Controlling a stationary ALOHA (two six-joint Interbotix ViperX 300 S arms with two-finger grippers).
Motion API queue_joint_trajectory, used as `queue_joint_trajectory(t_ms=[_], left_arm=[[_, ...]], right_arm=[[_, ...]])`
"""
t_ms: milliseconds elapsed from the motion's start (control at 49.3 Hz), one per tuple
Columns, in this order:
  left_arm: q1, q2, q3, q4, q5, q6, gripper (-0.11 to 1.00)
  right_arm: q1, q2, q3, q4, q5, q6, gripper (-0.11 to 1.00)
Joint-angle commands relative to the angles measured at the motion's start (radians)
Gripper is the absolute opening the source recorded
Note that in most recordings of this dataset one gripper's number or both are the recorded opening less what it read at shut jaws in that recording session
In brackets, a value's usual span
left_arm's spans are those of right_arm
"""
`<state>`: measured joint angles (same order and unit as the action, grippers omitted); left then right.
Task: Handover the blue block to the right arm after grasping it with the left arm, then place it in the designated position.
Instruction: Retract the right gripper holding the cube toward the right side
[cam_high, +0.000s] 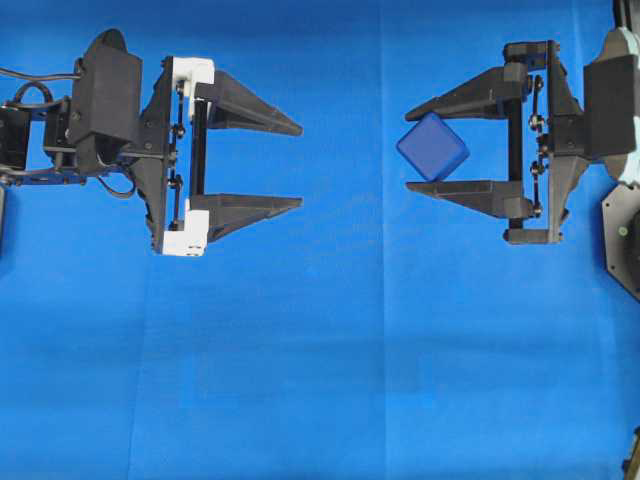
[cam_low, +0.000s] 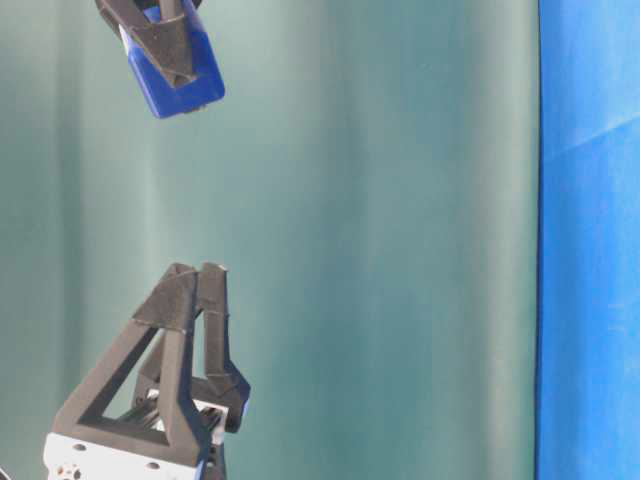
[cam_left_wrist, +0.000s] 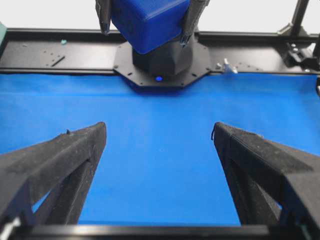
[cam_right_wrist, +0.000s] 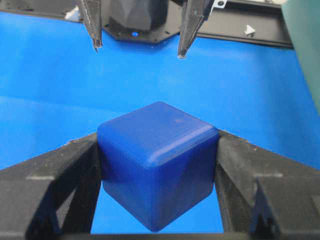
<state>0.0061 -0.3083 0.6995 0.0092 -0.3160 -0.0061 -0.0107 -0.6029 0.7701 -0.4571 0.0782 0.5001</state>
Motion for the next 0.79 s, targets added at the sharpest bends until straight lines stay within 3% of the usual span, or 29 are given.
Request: queue_joint_trajectory(t_ms=[0, 770], left_arm=[[-0.002, -0.017, -0.014, 0.002, -0.005, 0.002, 0.91], [-0.002, -0.02, -0.015, 0.002, -0.005, 0.0, 0.91]], right_arm=[[0.002, -0.006, -0.014, 0.003, -0.002, 0.002, 0.53], [0.002, -0.006, -0.014, 0.003, 0.012, 0.002, 0.53]])
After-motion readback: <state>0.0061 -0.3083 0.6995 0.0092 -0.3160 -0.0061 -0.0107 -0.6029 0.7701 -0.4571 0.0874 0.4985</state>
